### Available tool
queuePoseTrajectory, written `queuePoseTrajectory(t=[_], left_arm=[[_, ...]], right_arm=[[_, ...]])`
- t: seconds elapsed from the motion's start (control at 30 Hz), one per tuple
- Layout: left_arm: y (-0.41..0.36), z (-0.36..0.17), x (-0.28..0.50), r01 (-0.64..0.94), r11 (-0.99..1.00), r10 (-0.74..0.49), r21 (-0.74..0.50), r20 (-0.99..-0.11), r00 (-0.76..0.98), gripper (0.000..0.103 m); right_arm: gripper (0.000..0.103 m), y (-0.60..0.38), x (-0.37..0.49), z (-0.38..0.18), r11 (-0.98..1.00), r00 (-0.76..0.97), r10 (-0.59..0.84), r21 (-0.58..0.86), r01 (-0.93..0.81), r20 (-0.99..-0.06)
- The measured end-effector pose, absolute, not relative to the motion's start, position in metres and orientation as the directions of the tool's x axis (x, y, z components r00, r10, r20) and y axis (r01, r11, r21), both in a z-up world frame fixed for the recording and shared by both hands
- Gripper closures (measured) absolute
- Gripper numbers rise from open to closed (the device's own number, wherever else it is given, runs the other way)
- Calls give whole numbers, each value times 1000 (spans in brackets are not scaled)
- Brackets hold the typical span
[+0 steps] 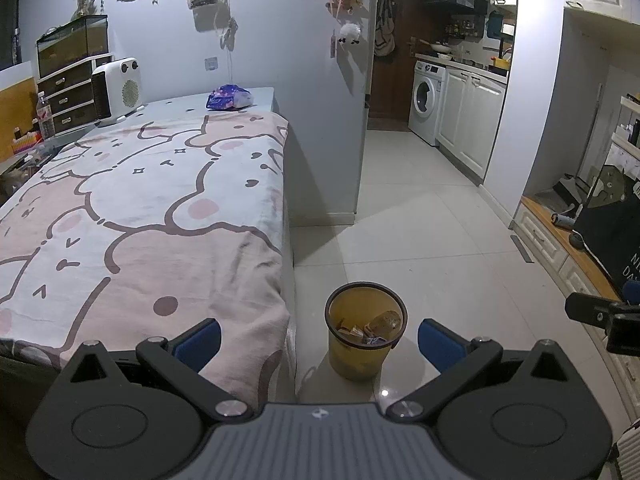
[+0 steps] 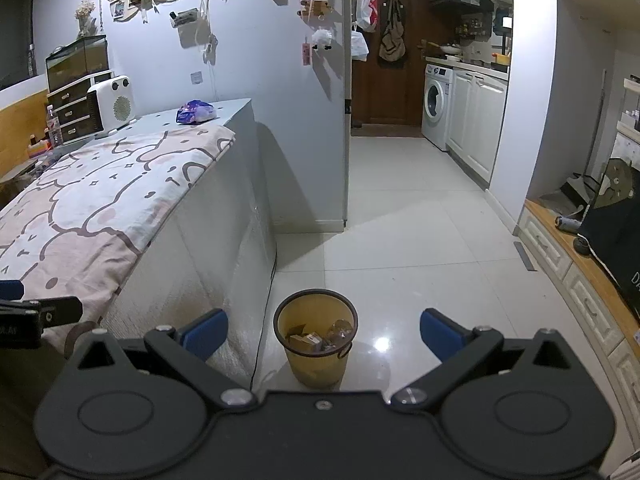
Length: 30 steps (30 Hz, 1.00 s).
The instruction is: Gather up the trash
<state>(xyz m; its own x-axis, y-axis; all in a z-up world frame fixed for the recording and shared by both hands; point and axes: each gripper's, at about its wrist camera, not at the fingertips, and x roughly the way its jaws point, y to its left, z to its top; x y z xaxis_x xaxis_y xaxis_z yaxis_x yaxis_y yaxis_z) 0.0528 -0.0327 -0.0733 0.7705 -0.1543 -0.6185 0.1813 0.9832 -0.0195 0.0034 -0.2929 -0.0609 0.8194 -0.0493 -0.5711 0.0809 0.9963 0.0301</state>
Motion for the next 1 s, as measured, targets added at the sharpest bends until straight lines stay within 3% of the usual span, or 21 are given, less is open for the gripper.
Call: queuePoseTrajectory(t=[1.0], left_arm=[[-30,-74,52,176,984,-152,-23,-617,772,0]], right_arm=[[0,-291,3,-61,996,817,-53,28,84,-575]])
